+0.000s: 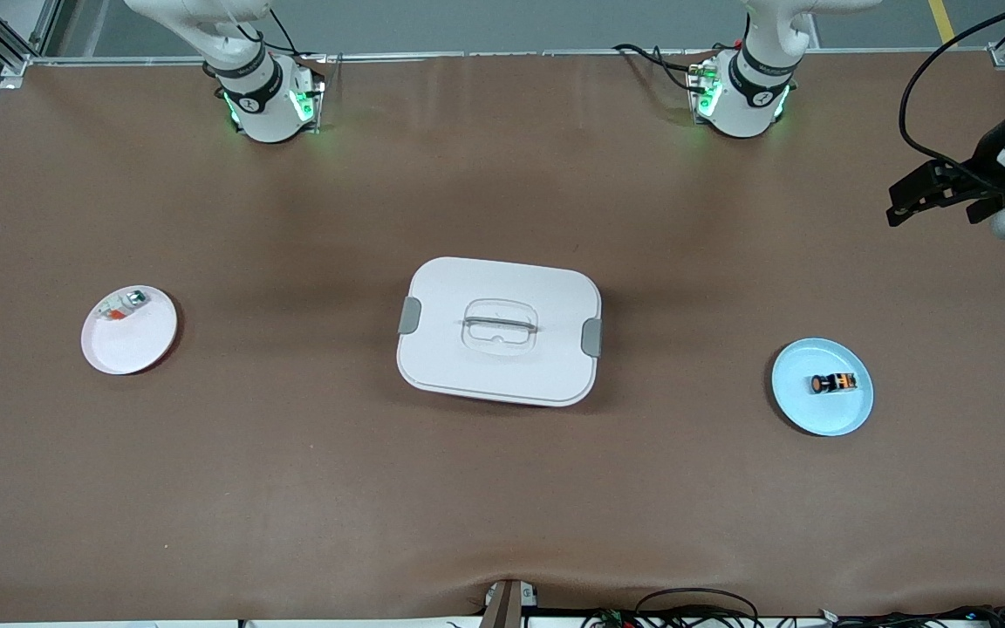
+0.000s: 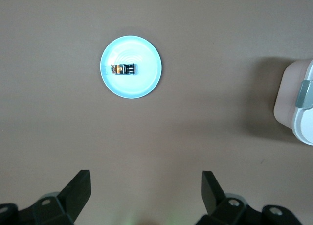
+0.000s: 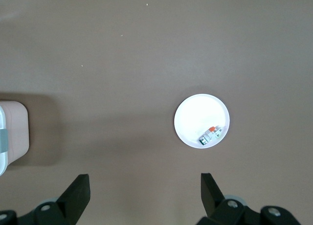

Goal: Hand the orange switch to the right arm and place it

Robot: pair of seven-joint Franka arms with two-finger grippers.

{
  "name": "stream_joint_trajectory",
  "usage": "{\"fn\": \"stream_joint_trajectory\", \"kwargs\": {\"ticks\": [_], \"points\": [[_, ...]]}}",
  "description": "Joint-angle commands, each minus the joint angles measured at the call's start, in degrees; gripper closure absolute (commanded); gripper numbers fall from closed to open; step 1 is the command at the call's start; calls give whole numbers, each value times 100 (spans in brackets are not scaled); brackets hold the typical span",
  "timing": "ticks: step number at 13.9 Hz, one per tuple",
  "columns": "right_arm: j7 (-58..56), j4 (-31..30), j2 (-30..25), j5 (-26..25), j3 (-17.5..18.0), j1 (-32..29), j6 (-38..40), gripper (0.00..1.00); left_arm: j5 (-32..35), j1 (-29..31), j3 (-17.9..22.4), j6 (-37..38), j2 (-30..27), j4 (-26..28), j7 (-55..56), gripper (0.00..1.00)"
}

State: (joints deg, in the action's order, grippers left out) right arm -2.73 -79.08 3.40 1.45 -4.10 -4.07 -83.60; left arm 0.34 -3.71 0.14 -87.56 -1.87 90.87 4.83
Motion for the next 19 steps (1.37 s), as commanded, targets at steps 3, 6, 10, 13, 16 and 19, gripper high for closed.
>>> {"fn": "stream_joint_trajectory", "kwargs": {"ticks": [3, 6, 10, 13, 16, 19], "points": [[1, 7, -59, 57, 59, -15, 318, 0, -96, 19, 13, 143, 37, -131, -87, 0], [-17, 7, -59, -4, 59, -15, 318, 0, -87, 28, 13, 143, 55, -131, -26, 0], [-17, 7, -59, -4, 68, 11, 283, 0, -184, 116, 21, 134, 73, -131, 0, 0], [-8, 24, -68, -310, 76, 282, 239, 0, -122, 134, 30, 125, 160, -131, -35, 0], [10, 24, -77, -339, 33, 389, 204, 0, -131, 265, 21, -67, 493, -113, -52, 0], [10, 94, -59, -330, 33, 372, 248, 0, -113, 257, 21, -471, 801, -61, -52, 0]]}}
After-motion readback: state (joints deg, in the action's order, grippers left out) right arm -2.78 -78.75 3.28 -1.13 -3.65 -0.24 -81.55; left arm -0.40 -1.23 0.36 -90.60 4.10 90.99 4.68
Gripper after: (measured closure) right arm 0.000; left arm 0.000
